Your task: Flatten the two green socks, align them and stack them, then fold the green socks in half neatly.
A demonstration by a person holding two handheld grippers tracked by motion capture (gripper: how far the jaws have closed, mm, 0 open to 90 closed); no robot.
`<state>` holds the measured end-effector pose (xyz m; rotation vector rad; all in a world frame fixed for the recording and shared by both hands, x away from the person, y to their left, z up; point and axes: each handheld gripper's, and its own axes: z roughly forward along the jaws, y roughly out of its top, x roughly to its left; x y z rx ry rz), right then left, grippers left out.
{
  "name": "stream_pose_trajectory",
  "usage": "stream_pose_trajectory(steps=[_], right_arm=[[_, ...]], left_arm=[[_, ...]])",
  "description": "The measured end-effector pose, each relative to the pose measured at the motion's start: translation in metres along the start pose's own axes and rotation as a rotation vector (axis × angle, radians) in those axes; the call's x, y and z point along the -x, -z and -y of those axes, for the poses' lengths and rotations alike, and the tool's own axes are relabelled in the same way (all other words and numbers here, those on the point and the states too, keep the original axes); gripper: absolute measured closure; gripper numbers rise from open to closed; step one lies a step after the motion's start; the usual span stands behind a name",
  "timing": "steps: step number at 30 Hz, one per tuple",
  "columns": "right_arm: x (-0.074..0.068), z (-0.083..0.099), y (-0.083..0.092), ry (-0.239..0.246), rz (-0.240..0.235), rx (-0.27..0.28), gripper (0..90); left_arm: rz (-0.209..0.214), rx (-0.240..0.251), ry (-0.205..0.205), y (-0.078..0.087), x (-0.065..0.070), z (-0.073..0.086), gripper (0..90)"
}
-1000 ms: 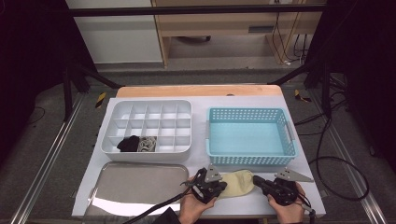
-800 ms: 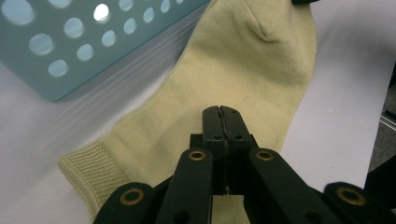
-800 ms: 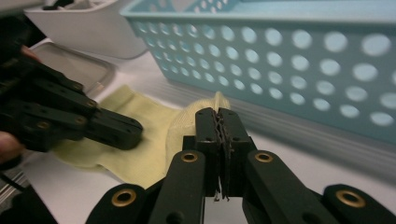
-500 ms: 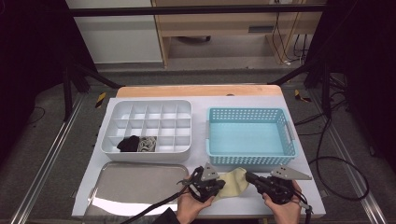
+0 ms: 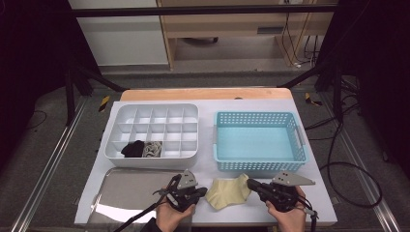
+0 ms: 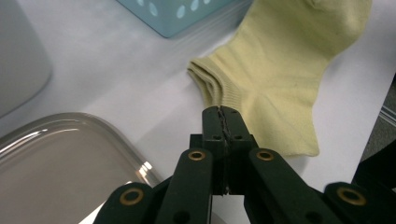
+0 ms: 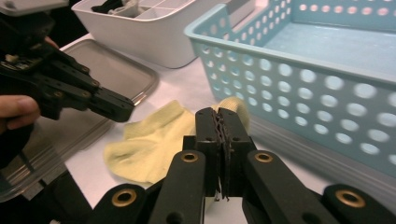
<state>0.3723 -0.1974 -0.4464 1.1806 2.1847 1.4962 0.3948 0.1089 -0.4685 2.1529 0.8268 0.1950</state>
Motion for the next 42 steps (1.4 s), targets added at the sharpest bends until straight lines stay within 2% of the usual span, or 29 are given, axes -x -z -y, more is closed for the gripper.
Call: stream_pose_trajectory(steps=[7, 10, 12, 18, 26, 32, 40, 42], right_arm=[[-0.007, -0.004, -0.004, 0.028, -0.028, -0.009, 88.5], [-0.011, -0.006, -0.008, 0.057, -0.048, -0.022, 88.5], [-0.013, -0.007, -0.009, 0.056, -0.053, -0.024, 88.5], [-0.023, -0.009, -0.020, 0.090, -0.085, -0.044, 88.5], [-0.043, -0.012, -0.045, 0.124, -0.149, -0.080, 88.4], [-0.049, -0.010, -0.056, 0.129, -0.168, -0.099, 88.4], [-0.053, -0.001, -0.071, 0.129, -0.184, -0.155, 88.2], [-0.055, 0.001, -0.075, 0.127, -0.190, -0.164, 88.2]], left_arm=[[0.009, -0.017, 0.003, -0.006, 0.002, 0.003, 89.4], [0.013, -0.014, 0.005, -0.006, 0.002, 0.003, 89.4], [0.014, -0.017, 0.007, -0.007, 0.001, 0.003, 89.4], [0.023, -0.014, 0.015, -0.007, 0.001, 0.004, 89.4], [0.034, -0.013, 0.030, -0.009, -0.001, 0.005, 89.5], [0.035, -0.012, 0.030, -0.009, -0.002, 0.006, 89.5], [0.041, -0.005, 0.062, -0.007, -0.007, 0.006, 89.4], [0.017, 0.018, 0.060, 0.001, -0.009, 0.003, 89.2]])
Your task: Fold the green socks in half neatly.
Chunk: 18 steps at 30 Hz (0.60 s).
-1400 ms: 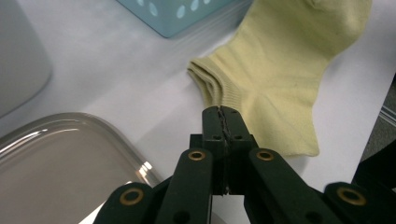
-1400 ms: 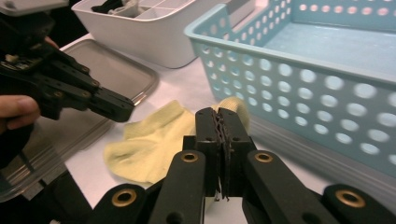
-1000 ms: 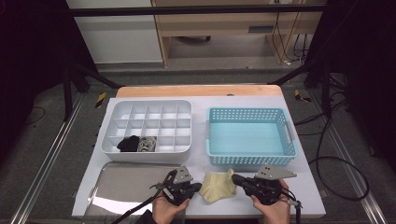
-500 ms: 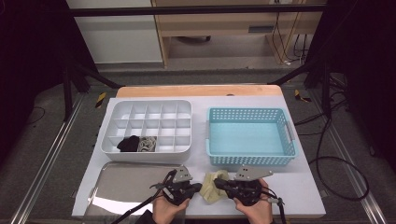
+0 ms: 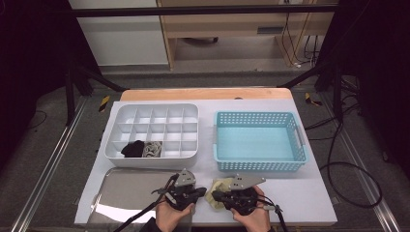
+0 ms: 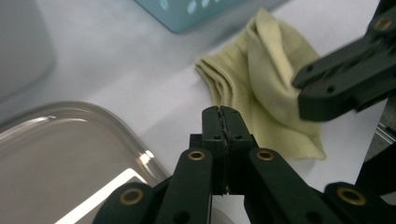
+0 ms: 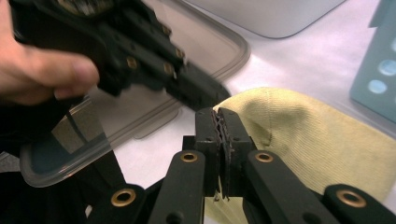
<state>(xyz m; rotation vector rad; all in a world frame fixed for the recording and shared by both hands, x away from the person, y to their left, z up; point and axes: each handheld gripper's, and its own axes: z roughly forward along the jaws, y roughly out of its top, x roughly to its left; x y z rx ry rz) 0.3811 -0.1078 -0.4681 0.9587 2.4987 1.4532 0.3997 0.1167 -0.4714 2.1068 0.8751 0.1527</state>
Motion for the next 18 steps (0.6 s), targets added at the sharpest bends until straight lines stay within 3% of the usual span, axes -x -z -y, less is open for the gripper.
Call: stream_pose_trajectory(steps=[8, 12, 15, 18], right_arm=[[-0.001, 0.004, -0.010, 0.006, 0.006, -0.026, 87.7], [0.000, 0.008, -0.018, -0.002, 0.007, -0.037, 82.7], [-0.001, 0.006, -0.016, -0.001, 0.016, -0.018, 75.6], [0.000, 0.003, -0.007, -0.001, 0.021, 0.021, 73.9]], left_arm=[[-0.030, 0.048, 0.018, 0.015, -0.008, -0.005, 89.3], [-0.033, 0.057, 0.023, 0.018, -0.009, -0.006, 88.9], [-0.033, 0.057, 0.023, 0.018, -0.009, -0.006, 88.7], [-0.032, 0.059, 0.028, 0.018, -0.010, -0.006, 88.7]])
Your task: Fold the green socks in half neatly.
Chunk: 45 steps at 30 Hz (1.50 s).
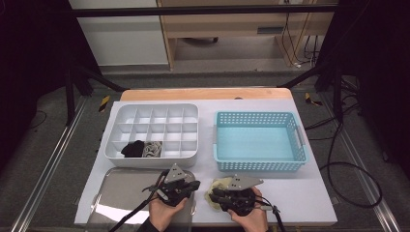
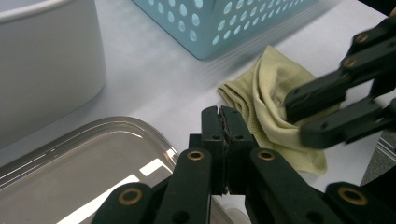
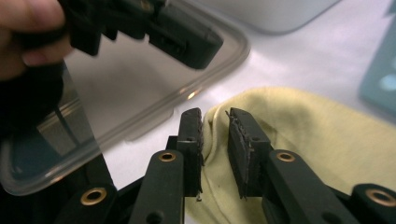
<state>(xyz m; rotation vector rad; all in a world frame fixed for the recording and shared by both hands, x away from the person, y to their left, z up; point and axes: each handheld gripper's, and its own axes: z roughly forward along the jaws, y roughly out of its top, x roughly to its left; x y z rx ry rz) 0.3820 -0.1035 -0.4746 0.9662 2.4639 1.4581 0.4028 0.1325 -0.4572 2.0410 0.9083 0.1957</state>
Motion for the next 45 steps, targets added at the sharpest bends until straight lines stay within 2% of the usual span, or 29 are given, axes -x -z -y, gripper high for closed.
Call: stream_pose_trajectory(steps=[1, 2, 3, 4, 5, 6, 7, 10, 12, 14, 18, 21, 24, 25, 26, 27, 30, 32, 33, 34, 35, 36, 39, 43, 45], right_arm=[[0.000, 0.000, 0.000, 0.000, 0.000, 0.000, 73.9], [0.001, -0.001, 0.004, -0.002, 0.001, 0.014, 73.7], [0.004, -0.002, 0.014, -0.008, 0.010, 0.054, 73.5], [0.004, -0.002, 0.014, -0.008, 0.010, 0.054, 73.5], [0.008, -0.002, 0.023, -0.014, 0.034, 0.081, 77.1], [0.008, -0.002, 0.023, -0.014, 0.034, 0.081, 77.1], [0.016, 0.001, 0.032, -0.025, 0.075, 0.084, 83.6], [0.025, 0.012, 0.036, -0.040, 0.110, 0.056, 90.0], [0.026, 0.015, 0.035, -0.043, 0.112, 0.047, 90.0], [0.031, 0.025, 0.031, -0.065, 0.106, 0.020, 90.0], [0.027, 0.029, 0.021, -0.047, 0.075, -0.006, 90.0], [0.025, 0.029, 0.016, -0.045, 0.071, 0.000, 90.0], [0.024, 0.027, 0.019, -0.043, 0.072, -0.008, 90.0], [0.025, 0.024, 0.023, -0.042, 0.071, 0.016, 90.0], [0.025, 0.024, 0.023, -0.042, 0.071, 0.016, 90.0], [0.028, 0.019, 0.028, -0.045, 0.092, 0.045, 90.0], [0.034, 0.014, 0.028, -0.056, 0.109, 0.072, 90.0], [0.035, 0.013, 0.026, -0.062, 0.108, 0.070, 90.0], [0.036, 0.013, 0.020, -0.061, 0.104, 0.055, 90.0], [0.036, 0.013, 0.020, -0.061, 0.104, 0.055, 90.0], [0.036, 0.015, 0.015, -0.059, 0.107, 0.019, 90.0], [0.036, 0.015, 0.015, -0.059, 0.107, 0.019, 90.0], [0.036, 0.016, 0.012, -0.067, 0.107, 0.001, 90.0], [0.033, 0.006, 0.014, -0.062, 0.107, 0.053, 90.0], [0.032, 0.002, 0.007, -0.061, 0.098, 0.049, 89.9]], left_arm=[[-0.003, 0.002, 0.001, 0.000, 0.000, 0.000, 88.7], [-0.002, 0.004, 0.001, 0.001, 0.000, 0.000, 88.6], [-0.003, 0.005, -0.003, 0.001, 0.000, 0.000, 88.6], [-0.002, 0.007, -0.002, 0.001, 0.000, 0.000, 88.6], [-0.002, 0.008, -0.001, 0.002, 0.000, -0.001, 88.5], [-0.002, 0.008, -0.001, 0.002, 0.000, -0.001, 88.5], [-0.003, 0.010, -0.002, 0.002, 0.000, -0.001, 88.3], [-0.001, 0.017, -0.003, 0.002, 0.001, -0.001, 88.4], [0.003, 0.020, -0.002, 0.002, 0.001, -0.001, 88.3], [0.004, 0.027, 0.001, 0.002, 0.002, -0.002, 88.2], [0.015, 0.042, 0.009, 0.001, 0.005, -0.005, 86.7], [0.016, 0.059, -0.011, -0.001, 0.012, -0.011, 84.6], [0.018, 0.072, -0.022, -0.004, 0.019, -0.018, 82.3], [0.021, 0.068, -0.030, -0.006, 0.022, -0.019, 80.4], [0.024, 0.065, -0.041, -0.009, 0.025, -0.021, 80.4], [0.020, 0.059, -0.053, -0.011, 0.028, -0.022, 77.6], [-0.006, 0.035, -0.084, -0.017, 0.035, -0.022, 72.6], [-0.028, -0.004, -0.094, -0.024, 0.036, -0.019, 71.5], [-0.070, -0.070, -0.106, -0.030, 0.034, -0.014, 70.5], [-0.070, -0.070, -0.106, -0.030, 0.034, -0.014, 70.4], [-0.086, -0.097, -0.116, -0.032, 0.034, -0.011, 70.3], [-0.084, -0.105, -0.116, -0.034, 0.033, -0.009, 70.3], [-0.071, -0.102, -0.114, -0.034, 0.031, -0.005, 70.3], [-0.068, -0.098, -0.112, -0.034, 0.030, -0.004, 69.7], [-0.063, -0.096, -0.110, -0.034, 0.029, -0.003, 69.6]])
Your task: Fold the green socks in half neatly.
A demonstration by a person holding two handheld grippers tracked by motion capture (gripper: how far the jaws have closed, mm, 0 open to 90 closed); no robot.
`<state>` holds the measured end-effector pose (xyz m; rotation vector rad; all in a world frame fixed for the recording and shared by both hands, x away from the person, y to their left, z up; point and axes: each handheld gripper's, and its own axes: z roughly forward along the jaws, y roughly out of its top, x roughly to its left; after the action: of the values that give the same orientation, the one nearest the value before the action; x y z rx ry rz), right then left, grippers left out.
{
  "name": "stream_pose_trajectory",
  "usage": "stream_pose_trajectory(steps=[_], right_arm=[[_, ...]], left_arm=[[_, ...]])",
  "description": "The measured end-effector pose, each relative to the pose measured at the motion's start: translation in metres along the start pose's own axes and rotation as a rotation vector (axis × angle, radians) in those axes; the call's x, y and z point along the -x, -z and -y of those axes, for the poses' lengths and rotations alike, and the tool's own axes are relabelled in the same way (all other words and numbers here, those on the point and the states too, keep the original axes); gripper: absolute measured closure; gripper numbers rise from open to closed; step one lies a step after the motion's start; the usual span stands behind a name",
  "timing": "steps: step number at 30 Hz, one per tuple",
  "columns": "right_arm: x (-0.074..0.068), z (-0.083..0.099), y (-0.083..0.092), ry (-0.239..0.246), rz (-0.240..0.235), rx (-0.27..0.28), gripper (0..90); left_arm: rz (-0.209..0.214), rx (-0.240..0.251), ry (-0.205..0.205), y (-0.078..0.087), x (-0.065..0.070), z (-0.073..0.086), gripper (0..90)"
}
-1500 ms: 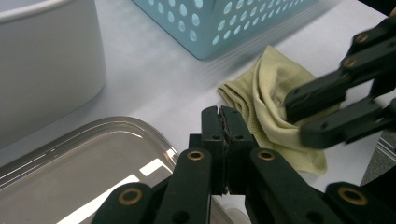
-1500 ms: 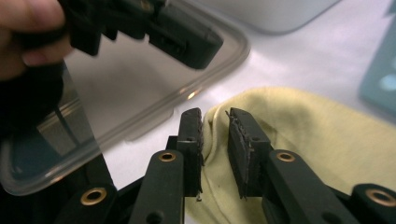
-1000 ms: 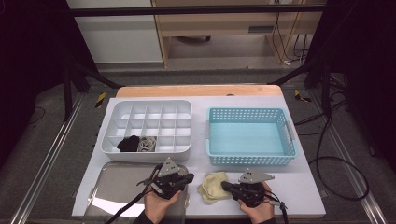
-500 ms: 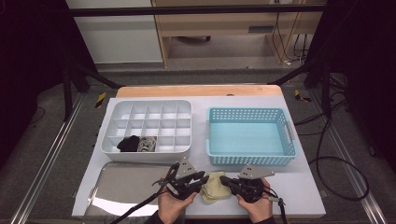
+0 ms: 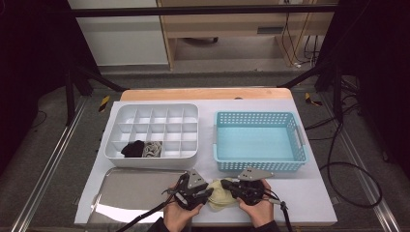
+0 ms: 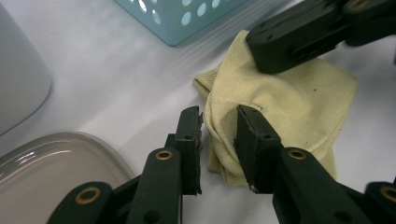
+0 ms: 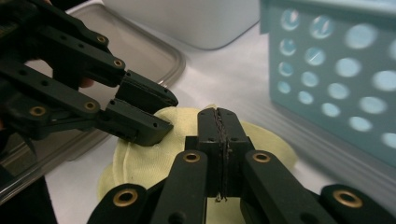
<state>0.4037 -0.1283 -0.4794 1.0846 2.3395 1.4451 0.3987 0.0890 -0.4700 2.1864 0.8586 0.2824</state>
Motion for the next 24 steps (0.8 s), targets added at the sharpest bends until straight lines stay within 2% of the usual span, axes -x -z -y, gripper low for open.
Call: stream_pose_trajectory(steps=[1, 4, 7, 8, 10, 11, 14, 15, 16, 19, 24], right_arm=[[0.000, 0.000, 0.000, 0.000, 0.000, 0.000, 89.9], [0.000, 0.002, -0.011, -0.004, 0.023, -0.063, 90.0], [0.000, 0.002, -0.010, -0.006, 0.019, -0.058, 89.9], [0.001, 0.000, -0.003, -0.009, 0.021, -0.036, 88.9], [0.001, 0.000, 0.001, -0.013, 0.022, -0.025, 88.3], [0.002, 0.000, 0.014, -0.014, 0.033, 0.012, 86.0], [0.006, 0.004, 0.030, -0.040, 0.056, 0.036, 82.1], [0.006, 0.004, 0.030, -0.040, 0.056, 0.036, 82.1], [0.008, 0.010, 0.037, -0.066, 0.073, 0.029, 78.0], [0.009, 0.016, 0.040, -0.085, 0.080, 0.022, 76.7], [0.009, 0.029, 0.044, -0.125, 0.066, 0.013, 71.3]], left_arm=[[0.001, 0.000, -0.001, 0.000, 0.000, 0.000, 69.6], [0.005, 0.002, -0.002, 0.000, -0.001, 0.001, 69.6], [0.008, 0.005, -0.002, 0.000, -0.001, 0.001, 69.3], [0.009, 0.013, -0.003, 0.001, -0.001, 0.000, 68.9], [0.009, 0.017, -0.007, 0.002, -0.001, -0.001, 68.8], [0.011, 0.031, -0.005, 0.005, -0.001, -0.002, 68.9], [0.025, 0.077, 0.002, 0.012, -0.001, -0.006, 70.4], [0.029, 0.093, 0.002, 0.014, -0.001, -0.008, 70.4], [0.030, 0.099, -0.004, 0.016, 0.000, -0.010, 72.2], [0.047, 0.114, -0.020, 0.014, 0.006, -0.015, 75.2], [0.079, 0.093, -0.050, -0.002, 0.019, -0.020, 82.0]])
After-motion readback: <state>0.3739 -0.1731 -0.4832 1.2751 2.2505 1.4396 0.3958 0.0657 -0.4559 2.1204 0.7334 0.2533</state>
